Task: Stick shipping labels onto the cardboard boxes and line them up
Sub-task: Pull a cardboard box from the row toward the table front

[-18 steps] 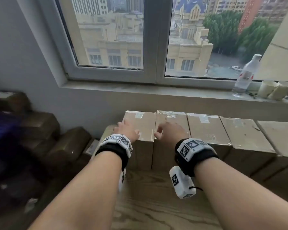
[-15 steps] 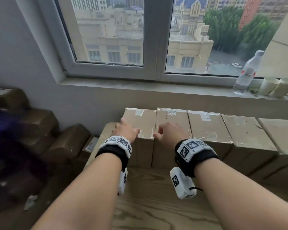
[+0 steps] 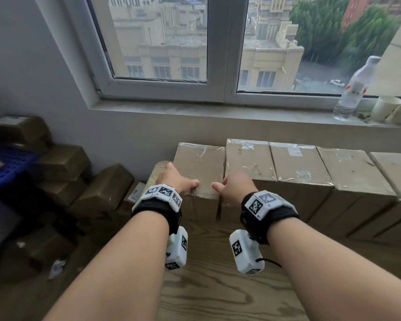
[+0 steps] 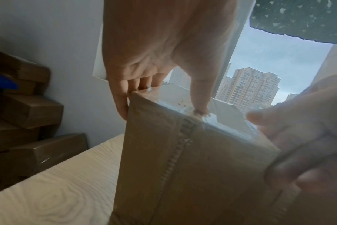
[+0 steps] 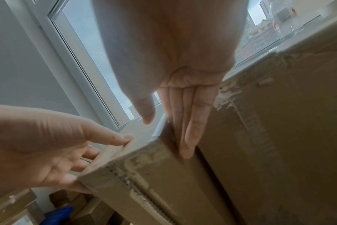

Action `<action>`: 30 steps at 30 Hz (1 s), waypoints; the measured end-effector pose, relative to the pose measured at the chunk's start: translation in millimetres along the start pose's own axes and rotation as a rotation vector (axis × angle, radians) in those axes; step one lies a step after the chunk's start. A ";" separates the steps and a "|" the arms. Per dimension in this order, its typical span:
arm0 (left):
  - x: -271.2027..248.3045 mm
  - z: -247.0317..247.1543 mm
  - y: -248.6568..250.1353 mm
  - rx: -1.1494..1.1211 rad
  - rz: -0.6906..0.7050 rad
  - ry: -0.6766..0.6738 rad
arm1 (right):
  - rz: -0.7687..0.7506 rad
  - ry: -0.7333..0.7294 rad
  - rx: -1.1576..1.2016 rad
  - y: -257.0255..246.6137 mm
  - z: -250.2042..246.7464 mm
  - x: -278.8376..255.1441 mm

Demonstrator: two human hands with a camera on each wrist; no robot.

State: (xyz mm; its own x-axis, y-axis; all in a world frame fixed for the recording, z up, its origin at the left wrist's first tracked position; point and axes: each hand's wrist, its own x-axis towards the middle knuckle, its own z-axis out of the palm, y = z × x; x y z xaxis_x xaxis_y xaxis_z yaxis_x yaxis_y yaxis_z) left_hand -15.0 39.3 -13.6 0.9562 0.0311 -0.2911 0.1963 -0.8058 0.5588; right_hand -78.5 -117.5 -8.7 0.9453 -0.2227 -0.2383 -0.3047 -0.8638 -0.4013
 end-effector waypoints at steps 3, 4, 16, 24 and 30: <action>-11.3 -7.5 -7.3 -0.041 -0.035 0.008 | -0.016 0.005 -0.002 -7.0 1.5 -6.2; -14.5 -10.4 -11.0 -0.044 -0.052 0.026 | -0.017 0.001 0.008 -8.1 0.5 -9.6; -81.1 -30.7 -28.8 -0.046 -0.097 -0.168 | 0.013 -0.270 0.242 11.6 -28.2 -81.6; -138.6 16.7 15.0 -0.175 -0.064 -0.399 | 0.152 -0.196 0.119 78.7 -63.6 -118.4; -168.2 78.3 77.2 -0.181 0.037 -0.434 | 0.242 -0.150 0.042 163.5 -91.5 -139.3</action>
State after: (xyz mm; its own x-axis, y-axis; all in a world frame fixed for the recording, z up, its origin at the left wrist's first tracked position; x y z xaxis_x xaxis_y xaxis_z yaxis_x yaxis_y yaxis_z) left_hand -177.6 -74.4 17.7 0.7915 -0.2774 -0.5446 0.2350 -0.6844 0.6902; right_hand -249.4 -269.1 39.8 0.8177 -0.3482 -0.4583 -0.5270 -0.7732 -0.3527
